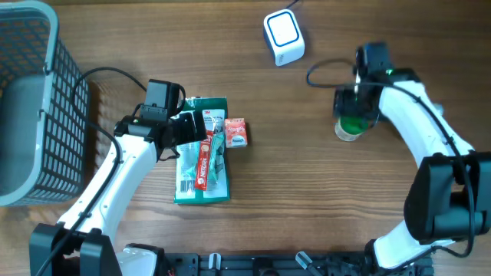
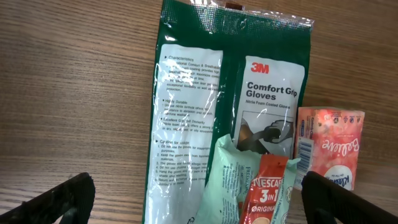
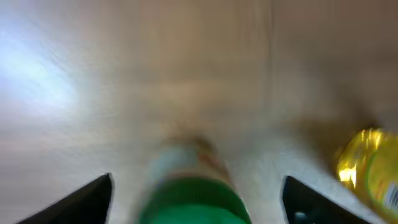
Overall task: Scan the item barcode
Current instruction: 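Carry the jar right and set it down beside the yellow bottle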
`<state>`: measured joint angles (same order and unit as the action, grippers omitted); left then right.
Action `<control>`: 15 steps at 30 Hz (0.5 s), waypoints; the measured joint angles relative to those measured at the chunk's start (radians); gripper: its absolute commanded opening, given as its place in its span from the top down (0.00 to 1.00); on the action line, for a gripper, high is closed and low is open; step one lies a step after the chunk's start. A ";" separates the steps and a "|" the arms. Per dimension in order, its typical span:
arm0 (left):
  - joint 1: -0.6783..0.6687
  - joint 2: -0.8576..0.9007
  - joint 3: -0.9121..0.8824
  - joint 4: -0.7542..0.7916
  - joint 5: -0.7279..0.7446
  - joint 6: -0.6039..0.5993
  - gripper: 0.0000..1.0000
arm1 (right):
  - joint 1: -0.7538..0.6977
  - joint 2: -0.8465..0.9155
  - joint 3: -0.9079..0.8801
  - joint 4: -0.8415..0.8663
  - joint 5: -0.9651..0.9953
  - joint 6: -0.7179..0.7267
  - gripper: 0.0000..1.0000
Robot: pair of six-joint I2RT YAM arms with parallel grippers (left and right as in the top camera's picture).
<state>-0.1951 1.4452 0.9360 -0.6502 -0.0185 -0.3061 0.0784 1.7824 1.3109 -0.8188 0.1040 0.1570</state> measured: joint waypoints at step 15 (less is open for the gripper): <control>0.000 0.000 0.000 0.000 0.000 0.000 0.00 | 0.117 0.006 -0.001 0.143 -0.238 0.092 0.78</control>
<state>-0.1951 1.4452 0.9360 -0.6502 -0.0185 -0.3061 0.1951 1.7885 1.3102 -0.6758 -0.1341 0.2489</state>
